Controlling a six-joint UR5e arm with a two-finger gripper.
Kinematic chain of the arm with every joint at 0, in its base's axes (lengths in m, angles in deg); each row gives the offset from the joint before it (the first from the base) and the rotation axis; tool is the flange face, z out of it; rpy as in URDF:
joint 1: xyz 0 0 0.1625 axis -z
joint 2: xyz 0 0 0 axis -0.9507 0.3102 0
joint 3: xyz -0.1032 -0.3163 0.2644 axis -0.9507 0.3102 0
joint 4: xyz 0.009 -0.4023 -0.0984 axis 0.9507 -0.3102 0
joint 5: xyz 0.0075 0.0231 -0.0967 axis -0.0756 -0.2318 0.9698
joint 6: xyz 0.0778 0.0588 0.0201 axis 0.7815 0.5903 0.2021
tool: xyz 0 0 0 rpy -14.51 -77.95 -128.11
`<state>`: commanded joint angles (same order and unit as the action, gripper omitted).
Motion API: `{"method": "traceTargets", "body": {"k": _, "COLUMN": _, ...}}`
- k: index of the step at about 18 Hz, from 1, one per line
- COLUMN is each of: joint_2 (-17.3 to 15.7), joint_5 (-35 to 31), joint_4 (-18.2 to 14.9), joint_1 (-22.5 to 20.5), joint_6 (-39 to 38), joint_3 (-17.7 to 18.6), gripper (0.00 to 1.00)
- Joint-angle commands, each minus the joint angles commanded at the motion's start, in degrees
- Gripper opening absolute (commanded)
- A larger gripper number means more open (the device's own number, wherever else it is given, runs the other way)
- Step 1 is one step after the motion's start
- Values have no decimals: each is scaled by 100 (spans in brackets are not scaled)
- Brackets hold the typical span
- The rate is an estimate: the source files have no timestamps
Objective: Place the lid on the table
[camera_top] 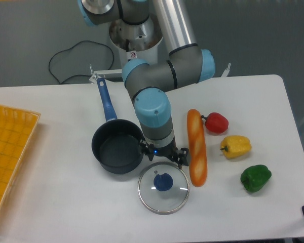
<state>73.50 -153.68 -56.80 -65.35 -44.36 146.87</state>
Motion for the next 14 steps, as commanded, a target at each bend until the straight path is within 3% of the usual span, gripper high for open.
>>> {"method": "traceTargets", "body": {"k": 4, "joint_2": -71, "joint_5": -18, "joint_4": -62, "joint_1": -88, "joint_6": 87, "joint_3": 17, "gripper": 100}}
{"method": "traceTargets", "body": {"k": 9, "joint_2": -88, "joint_5": 104, "joint_4": -194, "joint_1": -211, "joint_6": 2158, "joint_3": -62, "gripper": 100}}
{"method": "traceTargets", "body": {"k": 14, "joint_2": -123, "joint_5": 228, "joint_4": -369, "joint_1": -562, "joint_6": 2681, "joint_3": -88, "gripper": 100}}
